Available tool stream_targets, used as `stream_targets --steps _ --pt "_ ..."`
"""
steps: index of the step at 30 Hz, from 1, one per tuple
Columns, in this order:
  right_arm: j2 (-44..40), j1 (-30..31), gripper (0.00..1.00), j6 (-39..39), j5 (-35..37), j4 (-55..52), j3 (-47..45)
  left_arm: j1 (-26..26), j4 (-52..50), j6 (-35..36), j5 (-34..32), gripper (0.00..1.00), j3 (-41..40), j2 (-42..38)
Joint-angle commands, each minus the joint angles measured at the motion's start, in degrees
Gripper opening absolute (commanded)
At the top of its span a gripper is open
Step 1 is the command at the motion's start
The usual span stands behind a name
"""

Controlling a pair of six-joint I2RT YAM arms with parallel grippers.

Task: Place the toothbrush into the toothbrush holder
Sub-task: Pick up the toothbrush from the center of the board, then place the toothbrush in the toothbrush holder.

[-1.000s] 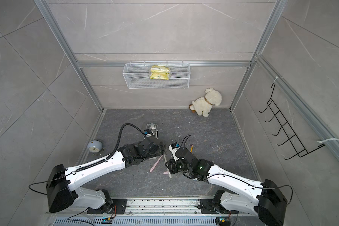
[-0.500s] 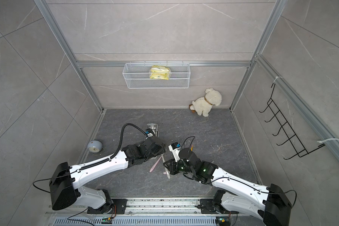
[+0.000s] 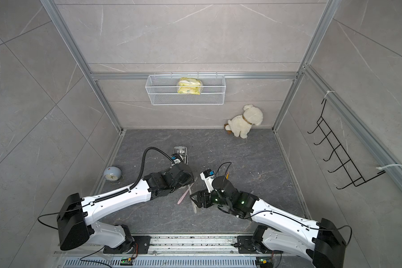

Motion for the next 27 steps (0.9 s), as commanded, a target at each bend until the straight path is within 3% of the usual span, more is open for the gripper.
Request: stream_targets --steps 1,4,6,8,14,22,27 --pt "-4.08 0.17 0.8 -2.75 5.66 -5.56 1.0 1.65 -3.32 11.31 -7.9 0.0 6.09 -4.75" --pt "-5.13 0.18 0.81 -3.1 7.11 -5.82 -0.19 1.69 7.55 29.28 -16.18 0.0 7.05 -6.47" --pt "-5.1 0.19 0.81 -2.85 7.74 -4.61 -1.37 1.79 24.6 43.56 -16.91 0.0 2.24 -7.76" --pt "-4.47 0.2 0.81 -2.47 7.94 -2.9 -2.8 3.18 34.67 50.35 -17.53 0.0 -0.07 -7.32" --pt "-0.31 0.2 0.82 -2.68 7.8 0.26 -4.0 6.65 46.49 56.07 -17.79 0.0 -0.08 -1.23" --pt "1.42 0.2 0.82 -4.76 9.18 0.85 -3.48 10.56 59.85 56.11 -18.29 0.0 -4.75 4.27" --pt "1.52 0.19 0.82 -5.33 10.25 1.29 -4.38 11.51 63.06 55.69 -17.89 0.0 -6.21 6.68"
